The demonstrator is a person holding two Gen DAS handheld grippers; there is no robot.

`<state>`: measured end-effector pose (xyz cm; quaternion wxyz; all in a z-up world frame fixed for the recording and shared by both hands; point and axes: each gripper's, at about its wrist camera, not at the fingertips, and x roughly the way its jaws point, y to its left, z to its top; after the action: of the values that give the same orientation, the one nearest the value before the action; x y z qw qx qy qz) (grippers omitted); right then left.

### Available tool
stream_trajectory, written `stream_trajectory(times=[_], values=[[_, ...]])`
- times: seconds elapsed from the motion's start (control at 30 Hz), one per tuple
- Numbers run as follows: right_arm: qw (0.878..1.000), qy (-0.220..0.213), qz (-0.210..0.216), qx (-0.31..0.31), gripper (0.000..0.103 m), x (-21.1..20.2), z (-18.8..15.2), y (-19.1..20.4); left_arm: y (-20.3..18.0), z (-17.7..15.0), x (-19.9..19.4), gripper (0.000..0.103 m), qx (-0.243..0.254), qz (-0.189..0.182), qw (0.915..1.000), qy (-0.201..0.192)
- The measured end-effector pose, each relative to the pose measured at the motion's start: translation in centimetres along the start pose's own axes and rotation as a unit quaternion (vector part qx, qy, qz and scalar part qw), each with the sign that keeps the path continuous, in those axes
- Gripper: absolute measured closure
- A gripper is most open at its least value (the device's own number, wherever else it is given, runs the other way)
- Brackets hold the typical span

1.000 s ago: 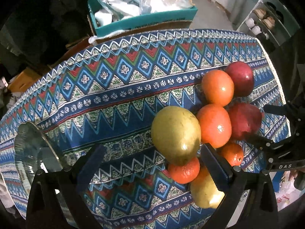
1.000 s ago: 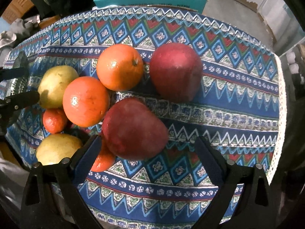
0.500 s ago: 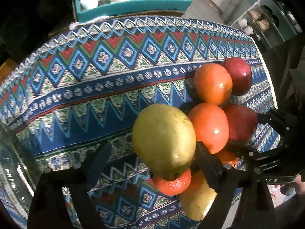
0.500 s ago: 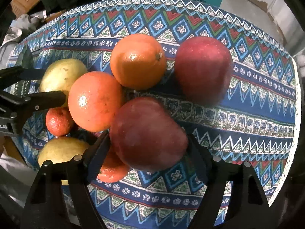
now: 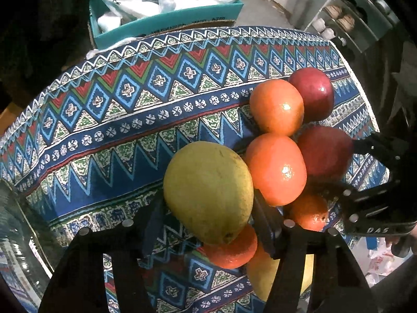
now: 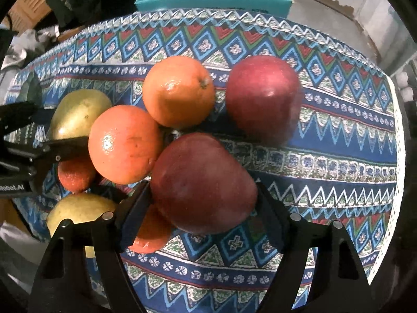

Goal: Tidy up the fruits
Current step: 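Move the left tool to a yellow-green pear while the right tool reaches a large red apple, then close the left tool on the pear while the right tool grips and lifts the red apple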

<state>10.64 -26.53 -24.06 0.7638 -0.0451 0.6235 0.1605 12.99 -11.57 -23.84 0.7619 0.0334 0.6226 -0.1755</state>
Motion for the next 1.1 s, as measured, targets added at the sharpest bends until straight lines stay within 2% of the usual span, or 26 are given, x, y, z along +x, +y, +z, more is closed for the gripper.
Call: stream_trajectory(times=[0.27,0.43,0.83,0.87,0.9,0.93,0.97,1.03,1.1], values=[[0.999,-0.043,-0.008,0.009,0.025,-3.4,0.2,-0.3,0.6,-0.7,-1.4,0.038,-0.015,0.014,0.9995,-0.025],[0.997,-0.073,-0.014,0.014,0.025,-5.6,0.8,-0.3,0.6,-1.5,-3.4,0.038,-0.017,0.017,0.9984,-0.050],[0.990,-0.136,-0.004,0.027,0.025,-10.9,-0.3,0.5,-0.2,-2.8,-9.1,0.042,-0.007,0.023,0.9947,-0.100],[0.990,-0.141,-0.003,0.028,0.025,-11.2,-0.3,0.6,-0.3,-2.9,-9.8,0.046,-0.007,0.025,0.9940,-0.106],[0.989,-0.145,-0.002,0.029,0.025,-11.6,-0.4,0.7,-0.4,-3.0,-10.5,0.068,-0.005,0.026,0.9934,-0.112],[0.988,-0.150,-0.003,0.029,0.025,-12.0,-0.5,0.8,-0.4,-3.0,-11.1,0.084,-0.003,0.022,0.9928,-0.117],[0.988,-0.153,-0.004,0.029,0.025,-12.3,-0.5,0.9,-0.5,-2.9,-11.8,0.088,-0.002,0.016,0.9928,-0.119],[0.988,-0.150,-0.004,0.036,0.025,-12.2,-0.5,1.0,-0.4,-2.7,-12.5,0.082,-0.012,0.007,0.9924,-0.122],[0.989,-0.139,0.002,0.049,0.025,-11.4,-0.3,1.0,-0.4,-2.2,-11.9,0.077,-0.016,0.005,0.9940,-0.108]])
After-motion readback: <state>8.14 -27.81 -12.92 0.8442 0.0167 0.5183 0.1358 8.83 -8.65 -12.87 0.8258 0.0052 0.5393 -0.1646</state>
